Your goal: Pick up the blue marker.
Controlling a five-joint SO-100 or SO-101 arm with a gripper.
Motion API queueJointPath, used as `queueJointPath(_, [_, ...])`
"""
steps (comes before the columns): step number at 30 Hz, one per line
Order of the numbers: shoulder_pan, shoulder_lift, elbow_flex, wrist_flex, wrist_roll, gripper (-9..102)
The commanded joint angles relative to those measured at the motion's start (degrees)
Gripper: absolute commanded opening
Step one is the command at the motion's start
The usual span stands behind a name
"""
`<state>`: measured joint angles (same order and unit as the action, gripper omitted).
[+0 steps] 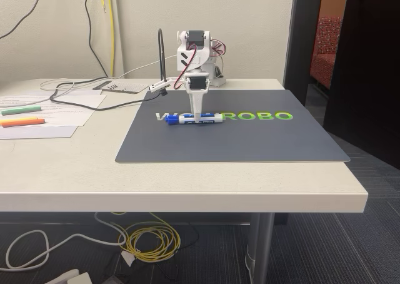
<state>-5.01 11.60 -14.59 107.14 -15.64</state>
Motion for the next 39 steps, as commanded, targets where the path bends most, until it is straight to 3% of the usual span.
queueJointPath(1, [-0.62, 1.23, 0.35, 10.11, -0.26, 14])
queueJointPath(24, [-0.88, 2.46, -3.6, 9.05, 2.46, 0])
queueJointPath(32, [-0.97, 15.12, -2.55, 10.28, 5.89, 0])
queueJointPath(39, [-0.7, 35.77, 13.97, 10.28, 7.38, 1])
